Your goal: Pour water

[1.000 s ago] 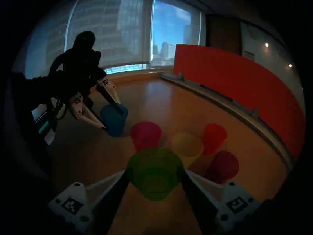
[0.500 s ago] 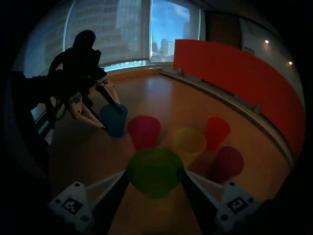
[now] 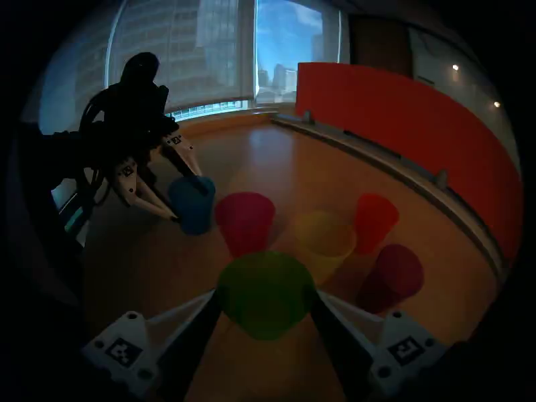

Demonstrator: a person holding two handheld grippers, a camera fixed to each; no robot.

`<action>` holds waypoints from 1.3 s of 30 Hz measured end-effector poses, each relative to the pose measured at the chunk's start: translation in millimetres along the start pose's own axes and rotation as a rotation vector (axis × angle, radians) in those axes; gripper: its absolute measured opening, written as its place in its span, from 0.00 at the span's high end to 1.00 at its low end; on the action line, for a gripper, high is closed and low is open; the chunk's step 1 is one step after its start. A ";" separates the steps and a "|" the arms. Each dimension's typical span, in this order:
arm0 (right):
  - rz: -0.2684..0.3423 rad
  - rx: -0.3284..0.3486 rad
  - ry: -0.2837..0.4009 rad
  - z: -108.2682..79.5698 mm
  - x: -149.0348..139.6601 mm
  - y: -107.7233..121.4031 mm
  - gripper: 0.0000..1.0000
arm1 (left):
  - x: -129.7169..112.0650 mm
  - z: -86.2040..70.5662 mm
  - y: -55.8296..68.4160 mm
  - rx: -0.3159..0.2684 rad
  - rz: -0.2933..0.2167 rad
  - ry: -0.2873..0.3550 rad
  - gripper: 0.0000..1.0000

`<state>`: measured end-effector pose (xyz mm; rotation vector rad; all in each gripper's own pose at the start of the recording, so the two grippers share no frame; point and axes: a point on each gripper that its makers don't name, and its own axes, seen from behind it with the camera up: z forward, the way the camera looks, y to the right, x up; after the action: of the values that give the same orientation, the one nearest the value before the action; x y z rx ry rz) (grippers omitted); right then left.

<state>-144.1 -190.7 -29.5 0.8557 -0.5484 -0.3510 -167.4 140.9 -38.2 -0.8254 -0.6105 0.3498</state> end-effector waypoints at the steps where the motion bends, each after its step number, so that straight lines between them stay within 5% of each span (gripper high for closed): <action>1: 0.000 0.000 -0.001 0.4 -0.2 -0.2 0.08 | -1.5 -0.2 -0.1 -0.001 -0.002 -0.003 0.16; 39: 0.015 -0.028 -0.033 0.1 -31.2 -0.3 0.03 | -28.4 -7.1 4.7 0.004 0.013 -0.104 0.16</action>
<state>-169.4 -175.3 -39.4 0.8199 -0.5791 -0.3584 -185.2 125.3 -55.9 -0.8111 -0.7009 0.4080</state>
